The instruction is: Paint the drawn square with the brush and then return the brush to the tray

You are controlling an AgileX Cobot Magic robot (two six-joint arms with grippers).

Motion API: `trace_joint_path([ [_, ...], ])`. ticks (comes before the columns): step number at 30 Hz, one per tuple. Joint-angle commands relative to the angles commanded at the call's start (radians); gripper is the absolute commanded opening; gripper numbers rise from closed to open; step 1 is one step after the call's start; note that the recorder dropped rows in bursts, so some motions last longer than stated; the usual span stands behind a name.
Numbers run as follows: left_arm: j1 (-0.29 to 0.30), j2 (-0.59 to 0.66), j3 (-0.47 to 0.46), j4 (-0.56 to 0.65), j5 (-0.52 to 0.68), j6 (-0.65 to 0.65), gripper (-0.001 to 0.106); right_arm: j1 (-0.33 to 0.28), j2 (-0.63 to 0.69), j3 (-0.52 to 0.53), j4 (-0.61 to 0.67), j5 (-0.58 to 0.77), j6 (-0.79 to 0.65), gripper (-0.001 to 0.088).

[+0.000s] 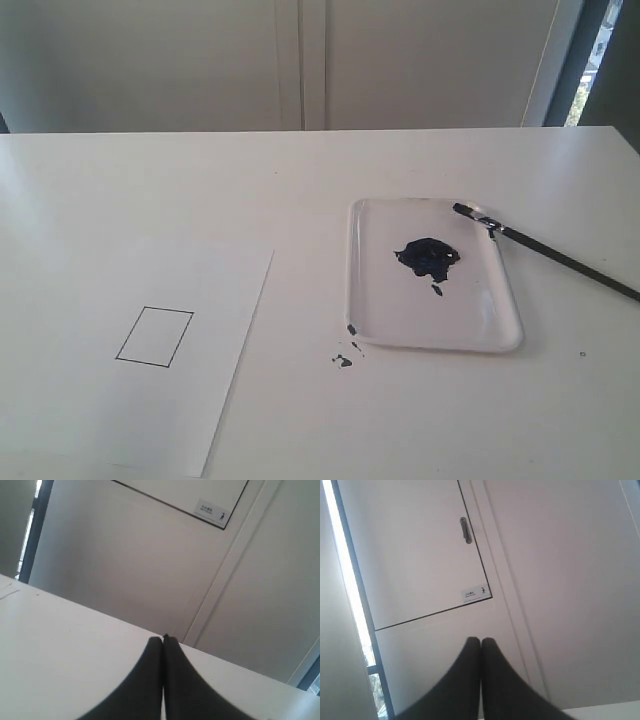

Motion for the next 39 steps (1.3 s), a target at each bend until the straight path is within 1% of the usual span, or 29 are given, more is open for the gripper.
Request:
trace_joint_path([
  [3, 0.0, 0.084, -0.059, -0.042, 0.1, 0.068, 0.0, 0.0, 0.027, -0.063, -0.074, 0.024, 0.074, 0.0],
  [6, 0.0, 0.181, -0.124, -0.193, 0.187, 0.259, 0.0, 0.0, 0.101, -0.131, -0.189, 0.084, 0.204, 0.0],
  [8, 0.0, 0.256, -0.165, -0.365, 0.253, 0.439, 0.0, 0.0, 0.162, -0.171, -0.313, 0.101, 0.292, 0.0],
  [11, 0.0, 0.37, -0.226, -0.542, 0.38, 0.651, 0.0, 0.0, 0.282, -0.229, -0.533, 0.07, 0.505, 0.0],
  [13, 0.0, 0.453, -0.259, -0.583, 0.446, 0.725, 0.0, 0.0, 0.381, -0.272, -0.73, 0.011, 0.681, 0.0],
  [14, 0.0, 0.494, -0.276, -0.581, 0.474, 0.727, 0.0, 0.0, 0.431, -0.29, -0.813, -0.016, 0.756, 0.0],
  [15, 0.0, 0.532, -0.291, -0.572, 0.499, 0.727, 0.0, 0.0, 0.481, -0.32, -0.915, -0.055, 0.867, 0.0],
  [16, 0.0, 0.561, -0.299, -0.567, 0.517, 0.73, 0.0, 0.0, 0.527, -0.333, -0.915, -0.089, 0.903, 0.0],
  [19, 0.0, 0.634, -0.314, -0.55, 0.558, 0.734, 0.0, 0.0, 0.626, -0.367, -0.915, -0.175, 0.894, 0.0],
  [20, 0.0, 0.651, -0.314, -0.548, 0.558, 0.749, 0.0, 0.0, 0.647, -0.378, -0.915, -0.189, 0.894, 0.0],
  [21, 0.0, 0.674, -0.314, -0.536, 0.554, 0.808, 0.0, 0.0, 0.684, -0.394, -0.915, -0.2, 0.906, 0.0],
  [23, 0.0, 0.684, -0.314, -0.533, 0.515, 0.821, 0.0, 0.0, 0.715, -0.425, -0.915, -0.203, 0.908, 0.0],
  [25, 0.0, 0.684, -0.314, -0.536, 0.454, 0.778, 0.0, 0.0, 0.726, -0.45, -0.915, -0.201, 0.89, 0.0],
  [27, 0.0, 0.684, -0.314, -0.536, 0.4, 0.778, 0.0, 0.0, 0.724, -0.461, -0.915, -0.201, 0.818, 0.0],
  [29, 0.0, 0.684, -0.314, -0.536, 0.385, 0.778, 0.0, 0.0, 0.723, -0.461, -0.915, -0.194, 0.776, 0.0],
  [33, 0.0, 0.684, -0.314, -0.531, 0.353, 0.782, 0.0, 0.0, 0.723, -0.461, -0.915, -0.182, 0.777, 0.0],
  [37, 0.0, 0.684, -0.314, -0.531, 0.308, 0.782, 0.0, 0.0, 0.723, -0.461, -0.915, -0.131, 0.777, 0.0],
  [39, 0.0, 0.684, -0.314, -0.531, 0.307, 0.782, 0.0, 0.0, 0.723, -0.461, -0.915, -0.12, 0.777, 0.0],
])
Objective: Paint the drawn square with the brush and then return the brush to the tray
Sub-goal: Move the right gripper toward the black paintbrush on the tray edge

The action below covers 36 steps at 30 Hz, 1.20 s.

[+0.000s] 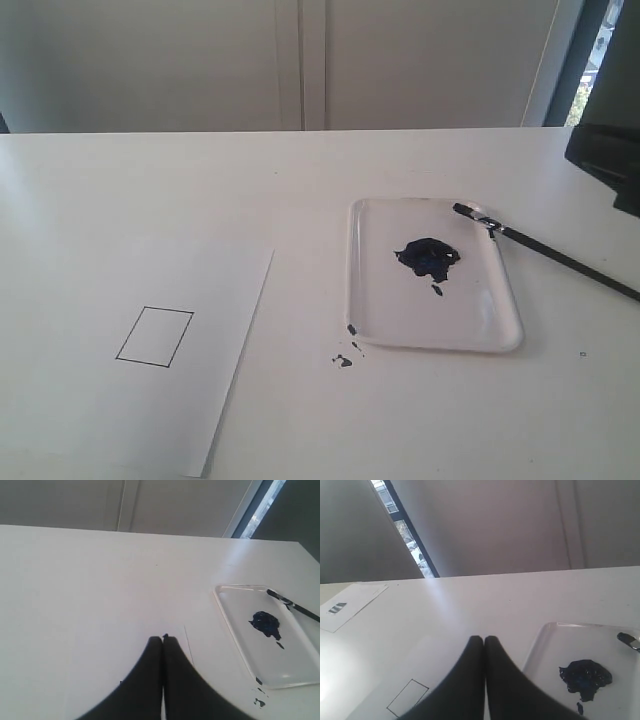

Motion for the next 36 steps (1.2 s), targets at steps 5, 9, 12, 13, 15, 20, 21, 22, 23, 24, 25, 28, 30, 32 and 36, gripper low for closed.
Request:
trace_joint_path([
  [5, 0.0, 0.002, 0.0, 0.001, 0.004, 0.002, 0.0, 0.0, 0.0, 0.0, 0.0, 0.02, 0.0, 0.0],
  [9, 0.0, 0.049, 0.0, 0.011, 0.072, 0.109, 0.0, 0.0, 0.037, -0.031, 0.0, 0.036, -0.018, 0.0],
  [12, 0.0, 0.112, 0.0, 0.026, 0.101, 0.139, 0.0, 0.0, 0.098, -0.063, 0.0, 0.031, -0.048, 0.0],
  [13, 0.0, 0.131, 0.0, 0.042, 0.102, 0.139, 0.0, 0.0, 0.12, -0.074, 0.0, 0.031, -0.058, 0.0],
  [15, 0.0, 0.178, 0.0, 0.085, 0.102, 0.132, 0.0, 0.0, 0.165, -0.089, 0.0, 0.036, -0.085, 0.0],
  [20, 0.0, 0.262, 0.024, 0.088, 0.102, 0.133, 0.0, 0.0, 0.272, -0.1, 0.0, 0.046, -0.167, 0.0],
  [21, 0.0, 0.271, 0.029, 0.084, 0.1, 0.133, 0.0, 0.0, 0.295, -0.1, 0.0, 0.05, -0.179, 0.0],
  [22, 0.0, 0.275, 0.031, 0.084, 0.1, 0.133, 0.0, 0.0, 0.317, -0.1, 0.0, 0.062, -0.201, 0.0],
  [23, 0.0, 0.277, 0.031, 0.084, 0.1, 0.133, 0.0, 0.0, 0.334, -0.1, 0.0, 0.069, -0.231, 0.0],
  [24, 0.0, 0.277, 0.031, 0.084, 0.1, 0.133, 0.0, 0.0, 0.355, -0.1, 0.0, 0.082, -0.275, 0.0],
  [25, 0.0, 0.277, 0.031, 0.083, 0.102, 0.133, 0.0, 0.0, 0.375, -0.1, 0.0, 0.092, -0.321, 0.0],
  [28, 0.0, 0.277, 0.031, 0.081, 0.105, 0.133, 0.0, 0.0, 0.417, -0.098, 0.0, 0.142, -0.356, 0.0],
  [30, 0.0, 0.277, 0.031, 0.077, 0.106, 0.133, 0.0, 0.0, 0.428, -0.098, 0.0, 0.152, -0.356, 0.0],
  [32, 0.0, 0.277, 0.031, 0.073, 0.106, 0.133, 0.0, 0.0, 0.43, -0.098, 0.0, 0.138, -0.323, 0.0],
  [36, 0.0, 0.277, 0.031, 0.053, 0.106, 0.133, 0.0, 0.0, 0.423, -0.098, 0.0, 0.071, -0.315, 0.0],
])
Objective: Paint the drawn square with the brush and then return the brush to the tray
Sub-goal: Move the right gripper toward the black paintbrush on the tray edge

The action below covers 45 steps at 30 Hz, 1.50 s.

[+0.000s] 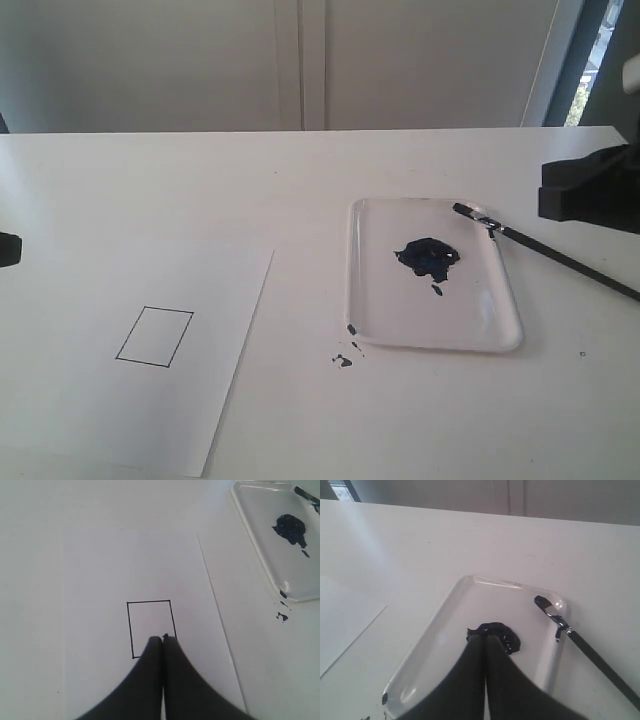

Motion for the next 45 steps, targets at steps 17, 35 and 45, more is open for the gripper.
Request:
trace_joint_path([
  [17, 0.0, 0.0, 0.0, -0.007, 0.0, 0.006, 0.0, 0.0, -0.039, 0.01, 0.0, -0.042, -0.282, 0.0],
  [35, 0.0, 0.0, 0.0, -0.007, -0.011, 0.005, 0.0, 0.0, -0.123, 0.008, 0.0, 0.094, -0.187, 0.0],
  [45, 0.0, 0.0, 0.0, -0.007, -0.038, 0.005, 0.0, 0.061, -0.154, 0.01, 0.0, 0.138, -0.045, 0.0],
])
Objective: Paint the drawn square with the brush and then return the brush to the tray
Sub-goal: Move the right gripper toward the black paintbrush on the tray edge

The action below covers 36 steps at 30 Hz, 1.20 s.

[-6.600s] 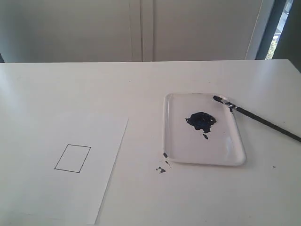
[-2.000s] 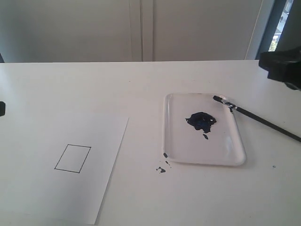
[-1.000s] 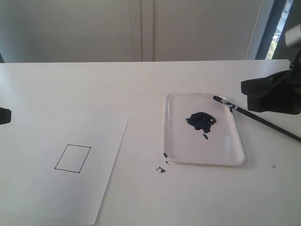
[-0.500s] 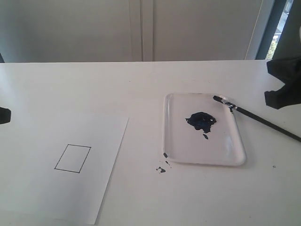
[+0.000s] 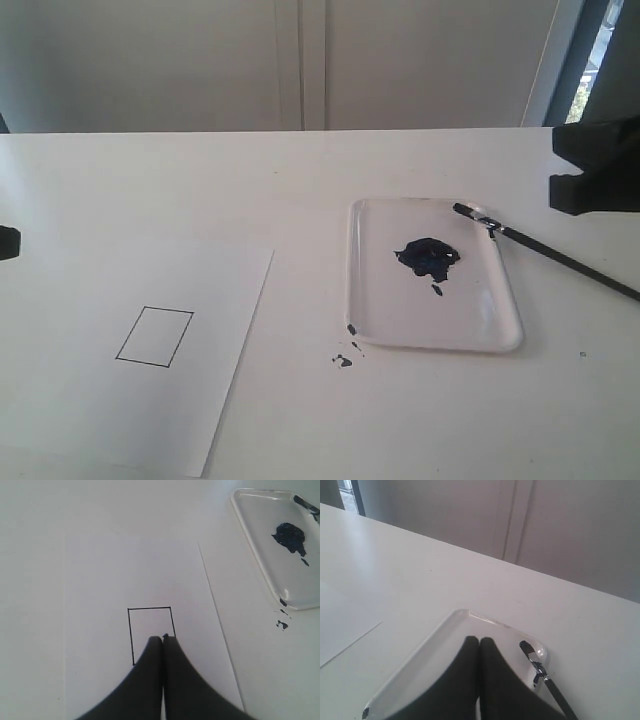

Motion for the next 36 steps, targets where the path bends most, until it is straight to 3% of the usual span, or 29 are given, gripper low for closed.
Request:
trace_joint_path([
  [8, 0.0, 0.0, 0.0, 0.0, 0.0, 0.0, 0.0, 0.002, 0.0, 0.0, 0.0, 0.044, 0.245, 0.0],
  [14, 0.0, 0.0, 0.0, 0.0, 0.0, 0.0, 0.0, 0.002, -0.001, 0.0, 0.006, 0.034, 0.262, 0.0],
  [21, 0.0, 0.0, 0.0, 0.0, 0.0, 0.0, 0.0, 0.002, -0.001, 0.0, 0.172, 0.036, 0.246, 0.0],
  [24, 0.0, 0.0, 0.0, 0.0, 0.0, 0.0, 0.0, 0.002, -0.001, 0.0, 0.44, 0.048, 0.102, 0.0],
  [27, 0.0, 0.0, 0.0, 0.0, 0.0, 0.0, 0.0, 0.002, -0.002, 0.0, 0.708, 0.046, -0.133, 0.0],
  [34, 0.0, 0.0, 0.0, 0.0, 0.0, 0.0, 0.0, 0.002, -0.017, 0.0, 0.855, 0.064, -0.672, 0.0],
  [36, 0.0, 0.0, 0.0, 0.0, 0.0, 0.0, 0.0, 0.002, -0.018, 0.0, 0.961, 0.132, -0.907, 0.0],
])
